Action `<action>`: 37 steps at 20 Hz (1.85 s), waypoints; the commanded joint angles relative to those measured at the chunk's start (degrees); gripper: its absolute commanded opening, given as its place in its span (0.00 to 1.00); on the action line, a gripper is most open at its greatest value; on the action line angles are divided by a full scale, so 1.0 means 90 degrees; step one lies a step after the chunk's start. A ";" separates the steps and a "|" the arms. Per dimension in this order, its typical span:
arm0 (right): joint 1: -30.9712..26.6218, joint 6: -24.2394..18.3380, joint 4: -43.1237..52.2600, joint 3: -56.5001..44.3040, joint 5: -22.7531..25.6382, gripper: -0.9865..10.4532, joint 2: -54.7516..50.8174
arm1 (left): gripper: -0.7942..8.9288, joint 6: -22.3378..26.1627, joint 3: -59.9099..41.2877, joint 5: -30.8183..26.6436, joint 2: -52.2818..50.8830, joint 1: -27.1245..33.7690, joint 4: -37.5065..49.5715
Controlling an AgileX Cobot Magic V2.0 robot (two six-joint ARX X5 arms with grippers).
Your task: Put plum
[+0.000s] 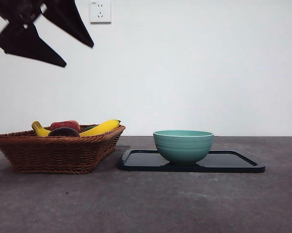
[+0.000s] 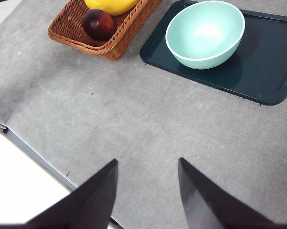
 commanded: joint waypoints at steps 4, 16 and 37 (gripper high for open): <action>0.0034 0.0068 0.0070 0.0044 0.0002 0.26 0.0024 | 0.50 -0.0051 0.0117 0.0556 -0.0668 -0.0092 -0.1161; 0.0034 0.0068 0.0066 0.0044 0.0024 0.26 0.0024 | 0.50 0.0216 0.0117 0.1112 -0.1027 -0.0095 -0.2514; -0.0255 0.0838 0.1712 0.1571 0.0578 0.33 0.4012 | 0.50 0.0384 0.0117 0.1112 -0.1030 -0.0092 -0.2514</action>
